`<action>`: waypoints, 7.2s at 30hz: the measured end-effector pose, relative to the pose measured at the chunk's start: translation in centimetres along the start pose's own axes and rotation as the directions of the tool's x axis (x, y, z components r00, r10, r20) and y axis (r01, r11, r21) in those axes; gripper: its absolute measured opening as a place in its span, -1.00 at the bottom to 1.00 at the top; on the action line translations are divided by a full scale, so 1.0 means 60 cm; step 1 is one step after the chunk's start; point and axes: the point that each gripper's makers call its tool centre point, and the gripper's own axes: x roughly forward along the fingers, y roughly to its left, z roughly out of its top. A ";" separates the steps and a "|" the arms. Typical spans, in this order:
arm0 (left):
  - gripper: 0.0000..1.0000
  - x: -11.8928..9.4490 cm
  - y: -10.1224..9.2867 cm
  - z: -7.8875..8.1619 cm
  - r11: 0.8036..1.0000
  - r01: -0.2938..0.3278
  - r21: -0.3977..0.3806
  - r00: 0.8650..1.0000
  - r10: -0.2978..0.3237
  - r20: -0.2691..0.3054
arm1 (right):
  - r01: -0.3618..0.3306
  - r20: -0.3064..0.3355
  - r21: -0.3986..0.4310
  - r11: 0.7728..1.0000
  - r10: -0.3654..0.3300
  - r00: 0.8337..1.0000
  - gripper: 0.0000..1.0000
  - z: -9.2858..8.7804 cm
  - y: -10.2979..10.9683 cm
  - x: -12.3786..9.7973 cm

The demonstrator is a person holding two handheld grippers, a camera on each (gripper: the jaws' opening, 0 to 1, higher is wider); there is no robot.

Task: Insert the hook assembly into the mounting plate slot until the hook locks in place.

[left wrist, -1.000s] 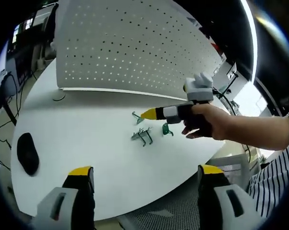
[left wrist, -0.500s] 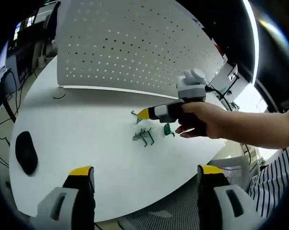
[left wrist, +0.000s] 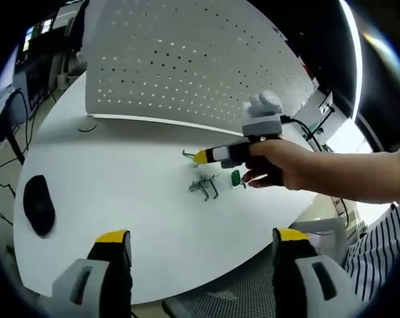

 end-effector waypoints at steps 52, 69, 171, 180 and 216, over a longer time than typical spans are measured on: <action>0.76 -0.025 -0.045 0.127 0.998 0.062 0.004 0.983 -0.061 0.172 | -0.092 0.373 -0.157 0.983 0.146 0.916 -0.99 0.099 0.055 -0.217; 0.51 -0.007 -0.117 0.175 0.983 0.183 -0.002 0.959 -0.178 0.222 | -0.166 0.472 -0.144 0.976 0.215 0.855 -0.99 0.069 0.098 -0.306; -0.97 -0.006 -0.190 0.255 0.977 0.171 0.130 0.909 -0.208 0.362 | -0.056 0.568 -0.182 0.982 0.151 0.809 -0.43 0.046 0.045 -0.407; -0.97 -0.007 -0.174 0.271 0.982 0.093 0.166 0.903 -0.153 0.401 | 0.050 0.538 -0.117 0.992 0.021 0.843 -0.05 0.003 -0.023 -0.411; -0.96 -0.044 -0.108 0.377 0.958 -0.221 0.186 0.776 0.057 0.628 | 0.177 0.348 -0.092 0.980 -0.135 0.928 0.50 -0.154 -0.104 -0.397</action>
